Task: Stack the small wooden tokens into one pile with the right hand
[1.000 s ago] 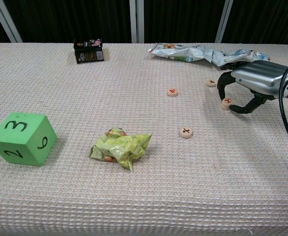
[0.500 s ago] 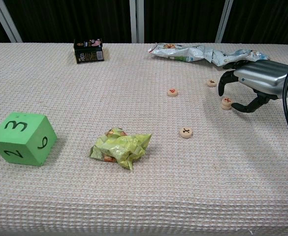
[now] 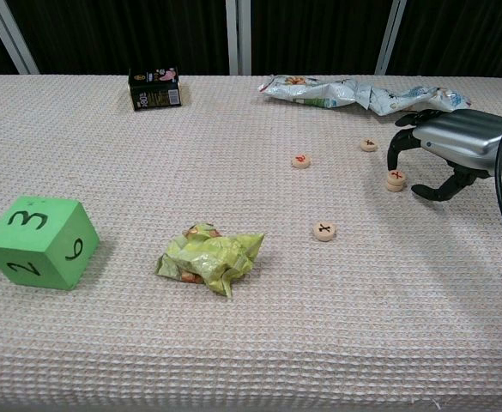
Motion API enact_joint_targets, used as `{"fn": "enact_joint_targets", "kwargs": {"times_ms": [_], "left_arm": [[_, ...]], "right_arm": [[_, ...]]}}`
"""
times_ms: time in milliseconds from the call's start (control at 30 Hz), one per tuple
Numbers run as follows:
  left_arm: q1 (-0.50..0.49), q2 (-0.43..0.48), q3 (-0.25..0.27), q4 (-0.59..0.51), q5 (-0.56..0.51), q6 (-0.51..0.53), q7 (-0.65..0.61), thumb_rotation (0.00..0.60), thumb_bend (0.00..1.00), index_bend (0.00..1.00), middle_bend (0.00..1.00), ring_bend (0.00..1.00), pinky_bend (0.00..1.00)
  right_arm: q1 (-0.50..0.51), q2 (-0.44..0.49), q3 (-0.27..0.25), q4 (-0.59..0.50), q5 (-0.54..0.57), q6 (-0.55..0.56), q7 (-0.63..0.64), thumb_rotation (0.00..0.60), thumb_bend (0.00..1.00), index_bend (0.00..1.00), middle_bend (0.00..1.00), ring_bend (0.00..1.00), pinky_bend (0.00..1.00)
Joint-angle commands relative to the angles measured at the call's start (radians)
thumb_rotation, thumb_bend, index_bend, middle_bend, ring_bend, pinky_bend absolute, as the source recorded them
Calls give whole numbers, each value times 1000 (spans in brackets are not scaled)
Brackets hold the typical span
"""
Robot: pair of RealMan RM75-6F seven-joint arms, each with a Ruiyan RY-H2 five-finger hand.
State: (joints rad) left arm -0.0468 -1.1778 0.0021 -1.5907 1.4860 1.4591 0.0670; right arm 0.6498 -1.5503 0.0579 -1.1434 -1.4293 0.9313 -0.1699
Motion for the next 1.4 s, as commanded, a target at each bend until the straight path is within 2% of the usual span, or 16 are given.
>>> {"fn": "enact_joint_targets", "kwargs": {"times_ms": [33, 533, 733, 833, 900, 1100, 1400], "left_arm": [[-1, -1, 0, 0, 0, -2, 1, 600, 0, 270, 155, 121, 174], [-4, -4, 0, 4, -3, -8, -2, 600, 0, 269, 153, 121, 174], [-1, -4, 0, 6, -8, -6, -6, 600, 0, 269, 153, 121, 174], [-1, -4, -1, 4, -4, -2, -4, 600, 0, 269, 153, 121, 174], [0, -5, 0, 3, -3, -1, -4, 600, 0, 269, 153, 121, 174], [6, -6, 4, 7, -6, 0, -7, 600, 0, 269, 153, 121, 174], [12, -7, 6, 16, -6, 7, -20, 600, 0, 270, 153, 121, 174]], "right_arm": [[-3, 6, -3, -8, -2, 3, -3, 600, 344, 364, 245, 12, 71], [-10, 16, 2, -26, 4, 21, -20, 600, 344, 364, 245, 11, 64], [-11, 76, -15, -165, -97, 109, -6, 600, 345, 365, 245, 12, 58], [16, 89, -42, -250, -150, 81, 8, 600, 344, 365, 244, 11, 52], [37, 78, -51, -268, -161, 45, 0, 600, 339, 365, 238, 9, 46], [84, 0, -54, -228, -161, -35, -47, 600, 323, 375, 227, 6, 29], [86, -28, -59, -198, -167, -21, -89, 600, 323, 405, 236, 6, 26]]}}
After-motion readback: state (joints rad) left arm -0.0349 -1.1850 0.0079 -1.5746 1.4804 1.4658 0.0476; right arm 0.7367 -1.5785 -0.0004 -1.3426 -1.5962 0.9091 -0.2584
